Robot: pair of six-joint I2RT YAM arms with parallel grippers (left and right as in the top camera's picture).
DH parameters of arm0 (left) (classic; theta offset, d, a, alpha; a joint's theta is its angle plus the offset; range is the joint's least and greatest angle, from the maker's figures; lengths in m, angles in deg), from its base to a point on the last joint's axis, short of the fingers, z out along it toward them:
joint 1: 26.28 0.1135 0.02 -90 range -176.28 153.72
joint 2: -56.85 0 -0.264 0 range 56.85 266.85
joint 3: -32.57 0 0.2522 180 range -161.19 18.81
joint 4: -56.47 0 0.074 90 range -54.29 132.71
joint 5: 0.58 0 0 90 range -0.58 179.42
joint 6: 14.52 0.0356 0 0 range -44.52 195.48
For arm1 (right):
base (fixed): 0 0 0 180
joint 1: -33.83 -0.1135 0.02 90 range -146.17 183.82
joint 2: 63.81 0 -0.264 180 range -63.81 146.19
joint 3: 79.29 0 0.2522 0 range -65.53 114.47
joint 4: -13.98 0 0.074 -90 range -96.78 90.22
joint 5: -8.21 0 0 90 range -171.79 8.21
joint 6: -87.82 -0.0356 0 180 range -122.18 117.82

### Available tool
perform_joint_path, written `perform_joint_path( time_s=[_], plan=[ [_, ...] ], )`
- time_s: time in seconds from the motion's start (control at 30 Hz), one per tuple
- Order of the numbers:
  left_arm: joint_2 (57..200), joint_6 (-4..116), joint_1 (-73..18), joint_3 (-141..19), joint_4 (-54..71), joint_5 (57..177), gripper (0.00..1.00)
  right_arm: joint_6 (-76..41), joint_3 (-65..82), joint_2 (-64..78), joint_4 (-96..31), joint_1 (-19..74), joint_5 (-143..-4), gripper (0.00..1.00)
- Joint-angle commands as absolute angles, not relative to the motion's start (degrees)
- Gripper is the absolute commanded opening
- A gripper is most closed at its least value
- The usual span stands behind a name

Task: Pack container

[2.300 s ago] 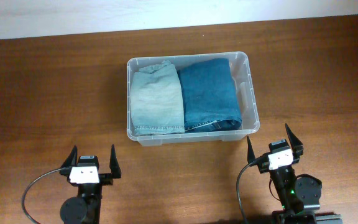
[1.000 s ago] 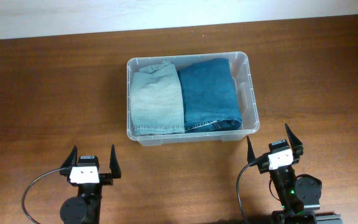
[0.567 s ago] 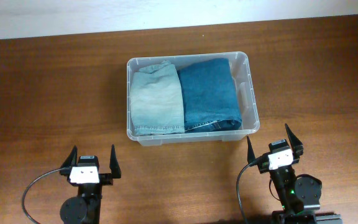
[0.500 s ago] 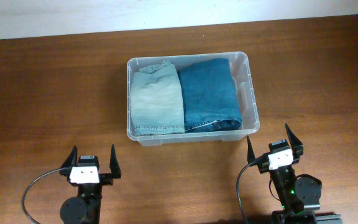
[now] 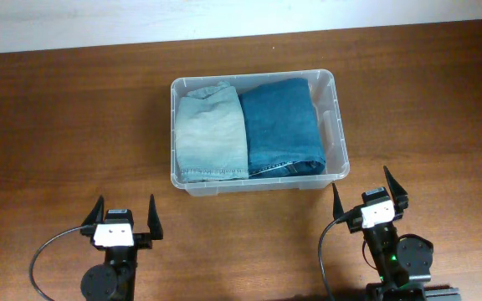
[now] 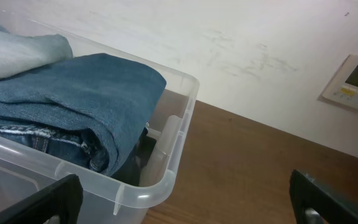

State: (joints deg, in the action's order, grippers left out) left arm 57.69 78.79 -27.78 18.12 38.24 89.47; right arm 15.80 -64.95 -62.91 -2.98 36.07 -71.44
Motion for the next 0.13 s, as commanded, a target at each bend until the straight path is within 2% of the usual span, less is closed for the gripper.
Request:
perform_joint_path(
  time_s=[0.0, 0.1],
  plan=[
    [57.2, 79.7, -28.0, 18.2, 38.0, 90.5, 0.99, 15.6, -65.2, -63.3, -3.4, 36.1, -71.9, 0.98],
    [57.2, 79.7, -28.0, 18.2, 38.0, 90.5, 0.99, 15.6, -65.2, -63.3, -3.4, 36.1, -72.0, 0.98]
  ],
)
